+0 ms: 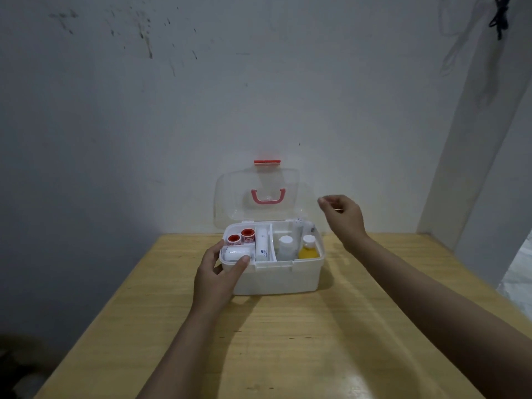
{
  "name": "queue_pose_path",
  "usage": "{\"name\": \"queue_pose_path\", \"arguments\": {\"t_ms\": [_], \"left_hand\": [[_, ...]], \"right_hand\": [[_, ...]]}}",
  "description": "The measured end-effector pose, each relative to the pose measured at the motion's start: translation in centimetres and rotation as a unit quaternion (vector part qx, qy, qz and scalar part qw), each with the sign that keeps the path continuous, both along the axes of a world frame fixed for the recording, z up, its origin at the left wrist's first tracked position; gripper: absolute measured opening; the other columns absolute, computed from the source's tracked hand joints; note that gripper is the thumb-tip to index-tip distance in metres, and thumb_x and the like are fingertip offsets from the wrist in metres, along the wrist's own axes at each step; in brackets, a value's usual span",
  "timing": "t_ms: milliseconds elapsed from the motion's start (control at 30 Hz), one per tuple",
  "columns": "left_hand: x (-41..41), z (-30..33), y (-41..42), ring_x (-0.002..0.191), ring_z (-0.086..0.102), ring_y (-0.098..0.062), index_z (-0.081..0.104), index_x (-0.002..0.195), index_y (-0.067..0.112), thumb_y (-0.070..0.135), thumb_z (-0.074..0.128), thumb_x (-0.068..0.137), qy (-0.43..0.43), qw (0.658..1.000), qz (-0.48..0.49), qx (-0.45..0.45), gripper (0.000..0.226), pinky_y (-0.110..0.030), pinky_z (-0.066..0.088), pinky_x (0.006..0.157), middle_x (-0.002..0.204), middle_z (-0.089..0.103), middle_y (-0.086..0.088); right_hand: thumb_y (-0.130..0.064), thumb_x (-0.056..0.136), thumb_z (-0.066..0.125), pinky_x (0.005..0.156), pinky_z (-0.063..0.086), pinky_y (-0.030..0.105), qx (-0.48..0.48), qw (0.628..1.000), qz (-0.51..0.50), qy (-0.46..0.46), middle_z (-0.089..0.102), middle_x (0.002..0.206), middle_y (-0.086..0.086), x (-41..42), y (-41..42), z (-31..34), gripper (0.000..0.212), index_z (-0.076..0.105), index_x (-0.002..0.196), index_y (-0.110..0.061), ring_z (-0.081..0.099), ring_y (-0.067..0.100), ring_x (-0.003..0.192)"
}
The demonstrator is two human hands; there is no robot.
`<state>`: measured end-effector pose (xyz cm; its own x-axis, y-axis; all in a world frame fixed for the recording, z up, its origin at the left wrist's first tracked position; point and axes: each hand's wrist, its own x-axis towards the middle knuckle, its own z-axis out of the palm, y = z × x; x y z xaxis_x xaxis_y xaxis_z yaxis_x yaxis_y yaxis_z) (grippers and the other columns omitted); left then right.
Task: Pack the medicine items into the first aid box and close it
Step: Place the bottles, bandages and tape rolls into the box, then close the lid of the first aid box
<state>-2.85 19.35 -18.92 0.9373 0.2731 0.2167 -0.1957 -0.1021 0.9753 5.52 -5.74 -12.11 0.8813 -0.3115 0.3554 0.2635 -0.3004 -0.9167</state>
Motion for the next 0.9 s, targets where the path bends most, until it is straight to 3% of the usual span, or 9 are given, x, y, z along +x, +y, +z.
{"name": "queue_pose_path", "arguments": {"t_ms": [100,200,267,367,567,700,767,900], "left_hand": [[0.1,-0.1,0.1,0.105,0.06,-0.012,0.052,0.13,0.029,0.031,0.077,0.074,0.004,1.0,0.004,0.003,0.061,-0.03,0.057,0.077,0.127,0.057,0.009],[-0.1,0.1,0.0,0.097,0.055,0.0,0.05,0.132,0.028,0.031,0.076,0.075,0.003,1.0,0.003,0.013,0.062,-0.016,0.053,0.067,0.123,0.054,0.012],[-0.1,0.1,0.1,0.098,0.055,-0.004,0.05,0.132,0.03,0.033,0.076,0.075,0.008,1.0,0.003,0.015,0.063,-0.02,0.052,0.07,0.123,0.052,0.014],[0.1,0.0,0.2,0.107,0.054,-0.014,0.049,0.132,0.032,0.035,0.076,0.074,0.011,1.0,0.006,0.023,0.063,-0.025,0.052,0.075,0.125,0.051,0.014],[-0.1,0.3,0.0,0.109,0.056,-0.013,0.046,0.132,0.03,0.033,0.075,0.076,0.009,1.0,-0.002,0.027,0.063,-0.02,0.05,0.073,0.126,0.053,0.012],[-0.3,0.5,-0.1,0.123,0.05,-0.021,0.018,0.149,0.029,0.037,0.074,0.076,0.034,0.999,-0.002,0.042,0.092,-0.038,0.049,0.094,0.149,0.04,0.003],[-0.4,0.7,-0.1,0.128,0.048,-0.025,0.006,0.15,0.031,0.037,0.074,0.076,0.036,0.998,-0.003,0.05,0.101,-0.039,0.047,0.098,0.152,0.036,-0.001],[-1.2,1.0,-0.6,0.128,0.049,-0.021,0.002,0.149,0.039,0.035,0.074,0.076,-0.011,0.996,0.009,0.085,0.103,-0.039,0.048,0.099,0.149,0.039,-0.002]], "right_hand": [[-0.043,0.089,0.056,0.098,0.046,0.038,0.066,0.994,0.016,0.083,0.056,0.129,0.009,3.0,0.1,0.8,0.053,0.049,0.131,-0.012,0.056,0.026,0.116],[-0.049,0.092,0.046,0.095,0.039,0.037,0.073,0.988,0.071,0.12,0.042,0.146,0.007,4.4,0.7,1.5,0.062,0.035,0.143,-0.014,0.051,0.03,0.123],[-0.051,0.093,0.04,0.093,0.04,0.036,0.042,0.987,0.094,0.124,0.04,0.149,0.007,4.7,1.2,1.7,0.063,0.032,0.144,-0.015,0.051,0.03,0.124],[-0.054,0.093,0.036,0.107,0.039,0.044,-0.024,0.989,0.104,0.099,0.035,0.152,0.007,4.3,1.5,1.8,0.062,0.029,0.146,-0.02,0.044,0.029,0.131],[-0.053,0.095,0.03,0.108,0.033,0.042,-0.168,0.976,0.134,0.029,0.033,0.153,0.008,0.4,1.2,1.8,0.062,0.006,0.149,-0.035,0.041,0.026,0.134],[-0.05,0.095,0.03,0.104,0.03,0.031,-0.198,0.969,0.15,0.009,0.025,0.157,0.001,-2.5,1.0,0.8,0.063,-0.003,0.148,-0.039,0.035,0.023,0.139],[-0.045,0.097,0.03,0.105,0.029,0.028,-0.216,0.963,0.164,-0.009,0.024,0.157,-0.002,-4.2,0.8,-0.2,0.063,-0.005,0.148,-0.037,0.036,0.021,0.138],[-0.045,0.097,0.027,0.111,0.032,0.038,-0.258,0.951,0.169,-0.03,0.029,0.154,0.007,-6.7,0.6,-2.9,0.06,-0.004,0.148,-0.033,0.033,0.026,0.139]]}}
